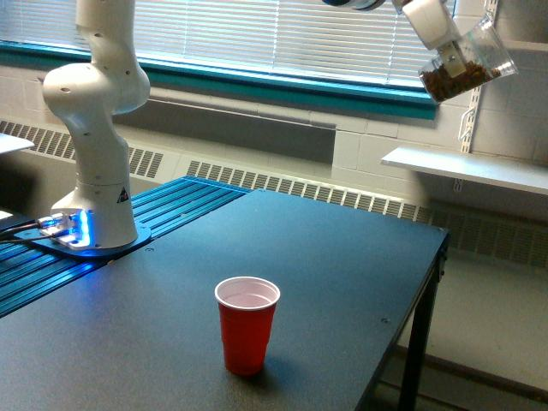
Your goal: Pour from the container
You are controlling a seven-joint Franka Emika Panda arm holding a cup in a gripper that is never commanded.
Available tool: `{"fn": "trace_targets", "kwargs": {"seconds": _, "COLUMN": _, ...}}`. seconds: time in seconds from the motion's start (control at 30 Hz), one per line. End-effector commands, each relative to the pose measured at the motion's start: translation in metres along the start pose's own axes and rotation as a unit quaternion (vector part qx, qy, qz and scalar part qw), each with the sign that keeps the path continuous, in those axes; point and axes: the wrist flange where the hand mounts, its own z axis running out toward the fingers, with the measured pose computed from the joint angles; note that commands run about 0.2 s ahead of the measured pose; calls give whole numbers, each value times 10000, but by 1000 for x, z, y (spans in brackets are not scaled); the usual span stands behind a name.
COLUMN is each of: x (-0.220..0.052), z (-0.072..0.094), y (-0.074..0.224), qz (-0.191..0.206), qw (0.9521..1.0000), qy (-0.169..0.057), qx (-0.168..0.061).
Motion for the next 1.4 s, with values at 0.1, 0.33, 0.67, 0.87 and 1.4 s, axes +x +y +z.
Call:
{"fn": "trace_targets", "kwargs": {"seconds": 0.1, "x": -12, "z": 5, "y": -8, "qz": -57, "qw": 9999, "qy": -68, "qx": 84}}
{"fn": "trace_targets", "kwargs": {"seconds": 0.33, "x": -12, "z": 3, "y": 2, "qz": -22, "qw": 10000, "qy": 20, "qx": 62}}
{"fn": "trace_targets", "kwargs": {"seconds": 0.67, "x": -5, "z": -1, "y": 39, "qz": 48, "qw": 9997, "qy": 195, "qx": -126}}
{"fn": "trace_targets", "kwargs": {"seconds": 0.87, "x": -5, "z": -3, "y": 70, "qz": 144, "qw": 9992, "qy": 259, "qx": -277}}
{"fn": "trace_targets", "kwargs": {"seconds": 1.4, "x": -19, "z": -8, "y": 161, "qz": 409, "qw": 9957, "qy": 285, "qx": -785}}
